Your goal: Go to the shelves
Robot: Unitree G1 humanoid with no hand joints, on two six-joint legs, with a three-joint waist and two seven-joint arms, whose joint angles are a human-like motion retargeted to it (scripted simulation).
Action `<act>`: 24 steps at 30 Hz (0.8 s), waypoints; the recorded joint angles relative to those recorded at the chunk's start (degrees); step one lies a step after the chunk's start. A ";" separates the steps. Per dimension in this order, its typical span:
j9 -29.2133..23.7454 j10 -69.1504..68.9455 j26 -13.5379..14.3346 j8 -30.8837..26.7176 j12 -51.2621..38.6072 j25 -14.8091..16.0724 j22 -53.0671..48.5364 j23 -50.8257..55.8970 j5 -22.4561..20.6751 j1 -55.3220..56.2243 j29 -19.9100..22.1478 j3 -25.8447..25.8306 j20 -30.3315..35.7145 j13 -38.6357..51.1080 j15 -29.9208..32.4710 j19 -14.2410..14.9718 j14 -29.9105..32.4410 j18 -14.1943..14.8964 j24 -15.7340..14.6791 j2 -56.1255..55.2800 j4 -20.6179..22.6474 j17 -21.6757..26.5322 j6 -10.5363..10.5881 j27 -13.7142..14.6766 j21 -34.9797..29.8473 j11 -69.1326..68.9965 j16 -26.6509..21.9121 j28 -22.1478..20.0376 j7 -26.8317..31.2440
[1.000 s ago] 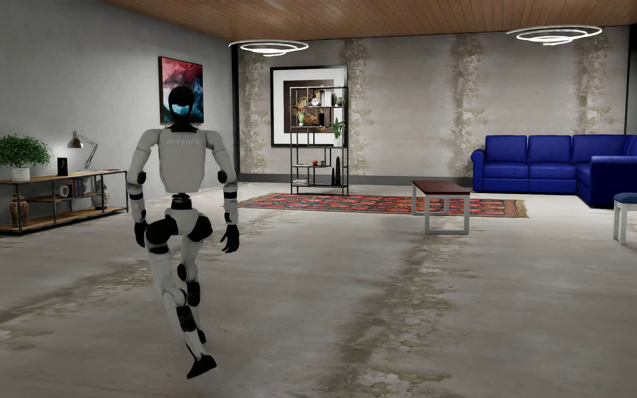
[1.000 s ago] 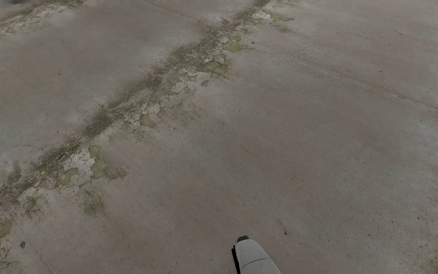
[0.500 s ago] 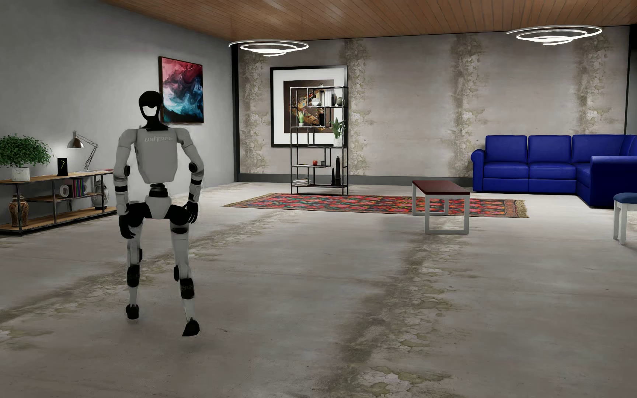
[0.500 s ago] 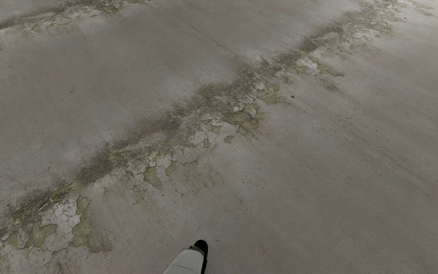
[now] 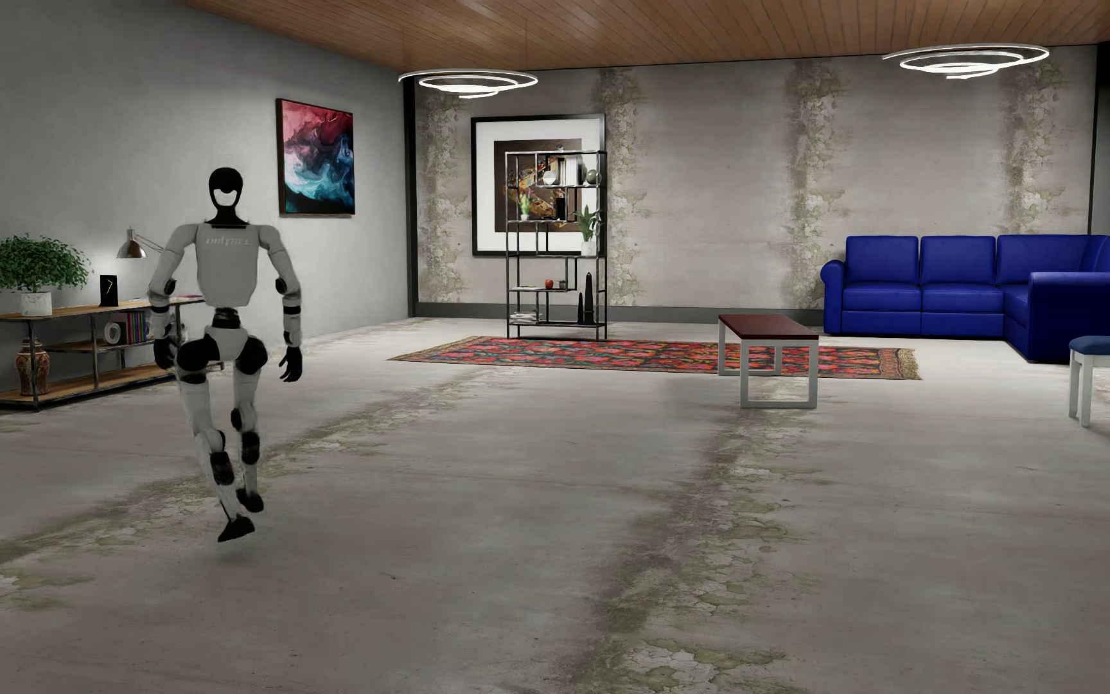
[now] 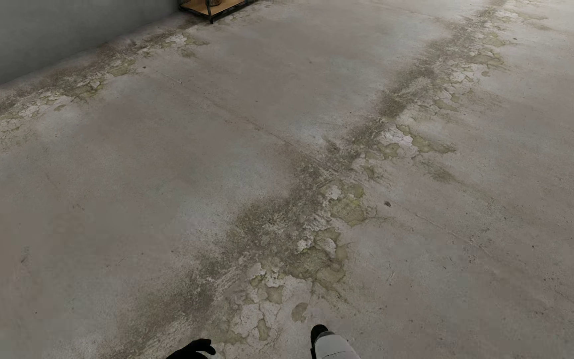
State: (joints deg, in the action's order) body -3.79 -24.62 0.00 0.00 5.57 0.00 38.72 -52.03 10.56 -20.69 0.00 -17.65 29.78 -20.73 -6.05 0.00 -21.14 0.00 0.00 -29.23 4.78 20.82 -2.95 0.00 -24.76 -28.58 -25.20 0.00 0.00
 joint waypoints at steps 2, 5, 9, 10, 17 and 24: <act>1.33 -6.84 0.00 0.00 2.39 0.00 0.21 -2.85 -1.07 -2.14 0.00 -1.62 -2.04 -0.64 -2.80 0.00 10.83 0.00 0.00 -3.08 -4.16 -0.73 0.97 0.00 -0.83 -12.66 1.19 0.00 0.00; 0.00 -41.68 0.00 0.00 5.86 0.00 7.74 -5.05 -10.18 10.77 0.00 1.27 -1.95 -0.05 -7.95 0.00 35.47 0.00 0.00 3.65 -7.56 -1.43 3.62 0.00 0.59 -21.60 3.94 0.00 0.00; -1.83 -45.98 0.00 0.00 9.26 0.00 13.68 3.41 -11.77 33.01 0.00 14.93 0.09 1.58 -10.15 0.00 28.50 0.00 0.00 27.14 -0.86 -0.71 -0.34 0.00 1.43 -8.35 6.84 0.00 0.00; -1.29 -36.23 0.00 0.00 10.33 0.00 13.03 6.45 -11.51 39.07 0.00 16.39 4.12 2.54 -10.49 0.00 32.51 0.00 0.00 30.72 0.02 -0.27 -0.93 0.00 2.05 -5.84 5.66 0.00 0.00; -0.15 -6.98 0.00 0.00 15.49 0.00 13.84 10.55 -4.54 52.43 0.00 28.18 6.74 7.75 -6.38 0.00 23.39 0.00 0.00 50.81 -2.57 0.57 -3.39 0.00 8.25 -8.05 4.45 0.00 0.00; -1.65 -5.47 0.00 0.00 9.19 0.00 9.75 1.98 -5.29 24.00 0.00 9.87 1.03 -0.25 -8.39 0.00 18.22 0.00 0.00 14.21 6.57 0.91 -6.30 0.00 0.50 -48.62 1.93 0.00 0.00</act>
State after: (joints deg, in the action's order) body -5.44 -30.09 0.00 0.00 14.76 0.00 48.47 -50.05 5.27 3.31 0.00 -7.78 30.81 -20.98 -14.44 0.00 -2.92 0.00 0.00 -15.02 11.35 21.73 -9.26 0.00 -24.27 -77.20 -23.26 0.00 0.00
